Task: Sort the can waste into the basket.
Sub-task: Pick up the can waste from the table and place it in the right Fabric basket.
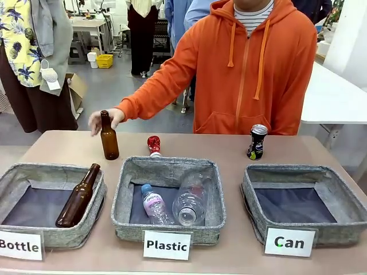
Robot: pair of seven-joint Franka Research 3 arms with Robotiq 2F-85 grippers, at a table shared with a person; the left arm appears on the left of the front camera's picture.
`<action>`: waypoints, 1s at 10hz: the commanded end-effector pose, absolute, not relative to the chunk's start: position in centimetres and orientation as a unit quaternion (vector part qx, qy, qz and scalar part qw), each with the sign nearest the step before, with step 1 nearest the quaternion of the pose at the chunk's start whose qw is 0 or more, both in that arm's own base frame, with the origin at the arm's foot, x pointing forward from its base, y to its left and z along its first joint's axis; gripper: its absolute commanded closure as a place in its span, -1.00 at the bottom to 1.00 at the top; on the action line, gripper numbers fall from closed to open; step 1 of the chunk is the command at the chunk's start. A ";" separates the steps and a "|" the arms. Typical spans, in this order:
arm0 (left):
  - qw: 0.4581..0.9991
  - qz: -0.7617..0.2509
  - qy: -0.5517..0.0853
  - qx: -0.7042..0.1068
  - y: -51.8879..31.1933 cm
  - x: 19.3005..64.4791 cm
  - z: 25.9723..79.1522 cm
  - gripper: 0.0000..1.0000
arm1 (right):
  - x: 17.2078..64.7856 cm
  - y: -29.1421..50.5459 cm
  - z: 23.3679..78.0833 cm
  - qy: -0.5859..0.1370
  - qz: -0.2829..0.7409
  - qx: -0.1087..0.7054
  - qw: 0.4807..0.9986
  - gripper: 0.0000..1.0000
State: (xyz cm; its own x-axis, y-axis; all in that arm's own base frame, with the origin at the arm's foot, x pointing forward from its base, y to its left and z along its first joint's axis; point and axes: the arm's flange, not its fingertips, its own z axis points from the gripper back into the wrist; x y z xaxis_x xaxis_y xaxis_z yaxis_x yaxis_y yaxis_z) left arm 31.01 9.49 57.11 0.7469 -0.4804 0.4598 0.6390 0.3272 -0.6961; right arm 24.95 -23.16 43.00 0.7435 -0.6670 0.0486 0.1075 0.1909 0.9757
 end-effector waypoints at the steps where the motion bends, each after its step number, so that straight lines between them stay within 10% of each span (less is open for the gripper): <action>1: 0.746 -0.350 -0.099 -0.557 11.0 32.7 55.9 -1.00 | 25.2 -23.2 43.3 -0.253 -0.261 0.586 0.724 -1.00; 10: 0.737 -0.227 -0.110 -0.627 11.1 35.2 54.9 -1.00 | 25.2 -23.2 43.3 -0.253 -0.261 0.586 0.724 -1.00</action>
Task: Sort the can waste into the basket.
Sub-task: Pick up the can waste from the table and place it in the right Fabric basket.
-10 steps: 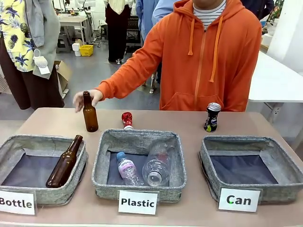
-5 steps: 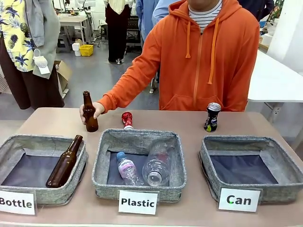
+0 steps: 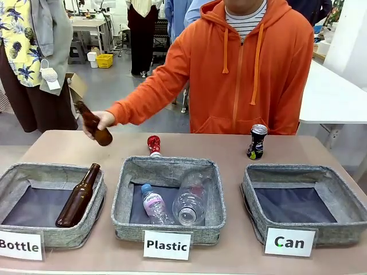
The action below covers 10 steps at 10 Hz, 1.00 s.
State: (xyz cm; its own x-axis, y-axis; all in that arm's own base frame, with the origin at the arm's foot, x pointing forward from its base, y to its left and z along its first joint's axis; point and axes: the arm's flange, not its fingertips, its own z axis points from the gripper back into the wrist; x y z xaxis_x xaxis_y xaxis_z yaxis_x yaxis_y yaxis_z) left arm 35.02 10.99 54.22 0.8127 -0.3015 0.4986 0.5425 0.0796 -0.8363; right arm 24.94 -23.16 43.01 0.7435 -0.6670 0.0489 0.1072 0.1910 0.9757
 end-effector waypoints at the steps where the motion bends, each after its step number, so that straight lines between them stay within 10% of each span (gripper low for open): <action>1: 0.759 -0.082 -0.148 -0.629 14.0 35.6 54.4 -1.00 | 25.2 -23.2 43.3 -0.253 -0.261 0.586 0.724 -1.00; 7: 0.550 0.239 -0.275 -0.752 25.7 26.0 44.4 -1.00 | 25.2 -23.2 43.3 -0.253 -0.261 0.586 0.724 -1.00; 10: 0.568 0.226 -0.256 -0.749 25.3 27.5 44.3 -1.00 | 25.2 -23.2 43.3 -0.253 -0.261 0.586 0.724 -1.00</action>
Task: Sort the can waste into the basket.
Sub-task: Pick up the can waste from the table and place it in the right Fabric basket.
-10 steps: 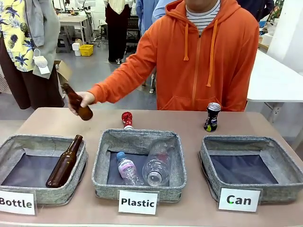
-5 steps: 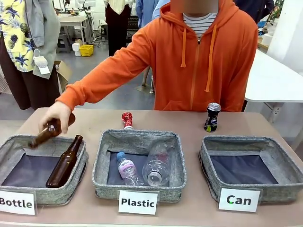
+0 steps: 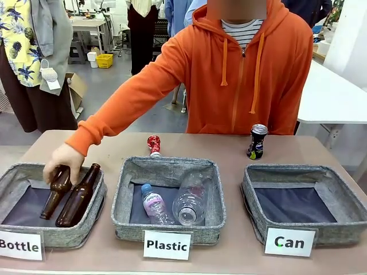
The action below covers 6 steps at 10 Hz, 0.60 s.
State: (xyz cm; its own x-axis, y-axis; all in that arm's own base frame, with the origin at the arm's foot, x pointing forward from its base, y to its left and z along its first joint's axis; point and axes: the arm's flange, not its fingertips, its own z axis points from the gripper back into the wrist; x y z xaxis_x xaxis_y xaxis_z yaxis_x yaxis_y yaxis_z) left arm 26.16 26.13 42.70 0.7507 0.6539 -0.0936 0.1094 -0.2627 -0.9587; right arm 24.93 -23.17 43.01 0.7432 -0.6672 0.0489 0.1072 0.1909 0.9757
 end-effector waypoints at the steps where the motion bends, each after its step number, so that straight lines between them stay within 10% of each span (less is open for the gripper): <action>1: 0.584 0.224 -0.247 -0.740 25.1 28.4 45.2 -1.00 | 25.2 -23.2 43.3 -0.253 -0.261 0.586 0.724 -1.00; 6: 0.740 0.181 -0.161 -0.627 20.0 34.8 51.7 -1.00 | 25.2 -23.2 43.3 -0.253 -0.261 0.586 0.724 -1.00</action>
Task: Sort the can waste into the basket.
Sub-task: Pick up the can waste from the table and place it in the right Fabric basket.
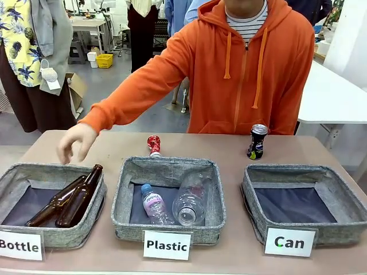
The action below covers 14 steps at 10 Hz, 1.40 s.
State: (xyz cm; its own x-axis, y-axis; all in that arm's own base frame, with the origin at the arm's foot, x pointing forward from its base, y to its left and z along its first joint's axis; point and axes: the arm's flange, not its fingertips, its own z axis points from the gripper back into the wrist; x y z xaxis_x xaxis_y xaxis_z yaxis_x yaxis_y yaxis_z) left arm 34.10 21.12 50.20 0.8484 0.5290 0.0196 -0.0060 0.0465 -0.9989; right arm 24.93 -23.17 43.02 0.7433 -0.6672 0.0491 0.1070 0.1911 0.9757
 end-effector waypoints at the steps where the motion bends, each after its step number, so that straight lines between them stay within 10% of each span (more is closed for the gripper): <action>1: 0.766 0.179 -0.144 -0.601 18.7 35.7 52.8 -1.00 | 25.2 -23.2 43.3 -0.253 -0.261 0.586 0.724 -1.00; 6: 0.931 0.089 0.014 -0.354 -1.0 46.9 56.9 -1.00 | 25.2 -23.2 43.3 -0.253 -0.261 0.586 0.724 -1.00; 14: 0.990 0.109 -0.050 -0.076 -27.1 56.5 49.5 -1.00 | 25.2 -23.2 43.3 -0.253 -0.261 0.586 0.724 -1.00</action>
